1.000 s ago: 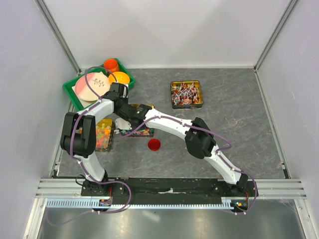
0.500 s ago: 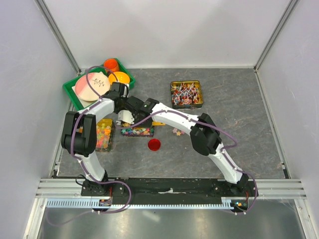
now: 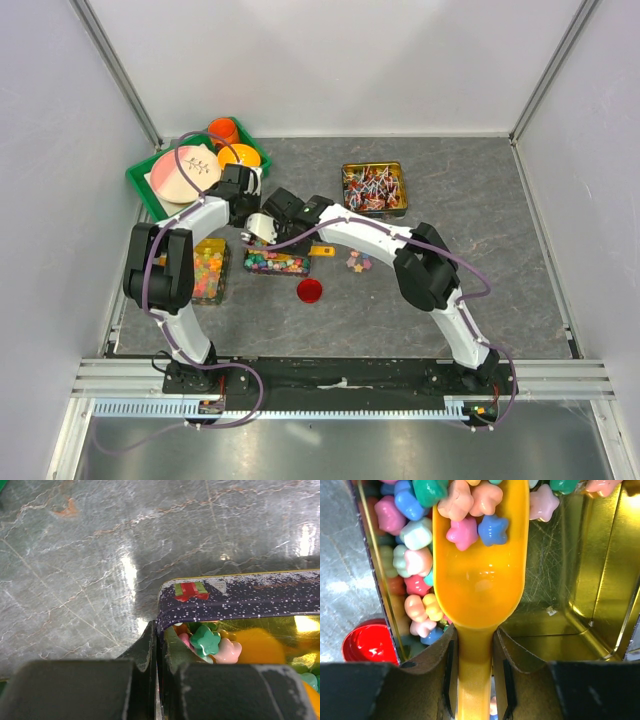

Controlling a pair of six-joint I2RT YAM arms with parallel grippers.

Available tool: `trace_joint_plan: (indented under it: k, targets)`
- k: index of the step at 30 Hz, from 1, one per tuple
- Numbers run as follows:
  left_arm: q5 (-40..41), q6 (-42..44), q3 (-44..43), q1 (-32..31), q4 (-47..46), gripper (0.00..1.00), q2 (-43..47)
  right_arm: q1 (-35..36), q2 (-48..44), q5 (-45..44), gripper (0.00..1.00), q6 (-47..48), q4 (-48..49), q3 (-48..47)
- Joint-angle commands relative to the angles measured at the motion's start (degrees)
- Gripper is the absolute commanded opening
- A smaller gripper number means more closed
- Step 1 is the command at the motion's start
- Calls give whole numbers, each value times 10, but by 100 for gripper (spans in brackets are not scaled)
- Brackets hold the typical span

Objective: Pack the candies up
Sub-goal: Scoop the fake candies from the storage box.

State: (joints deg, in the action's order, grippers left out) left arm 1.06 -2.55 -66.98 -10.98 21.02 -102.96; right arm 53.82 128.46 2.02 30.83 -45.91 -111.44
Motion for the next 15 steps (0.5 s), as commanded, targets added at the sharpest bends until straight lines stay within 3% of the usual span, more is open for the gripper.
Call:
trace_joint_plan:
  k: [1,15]
  targets:
    - [-30,15,2,2,-54,1,22,-1,-41,29,0,-15,-2,28]
    - [-32,16,36,18,-77,2,41,-9,-98,45,0,-16,23,86]
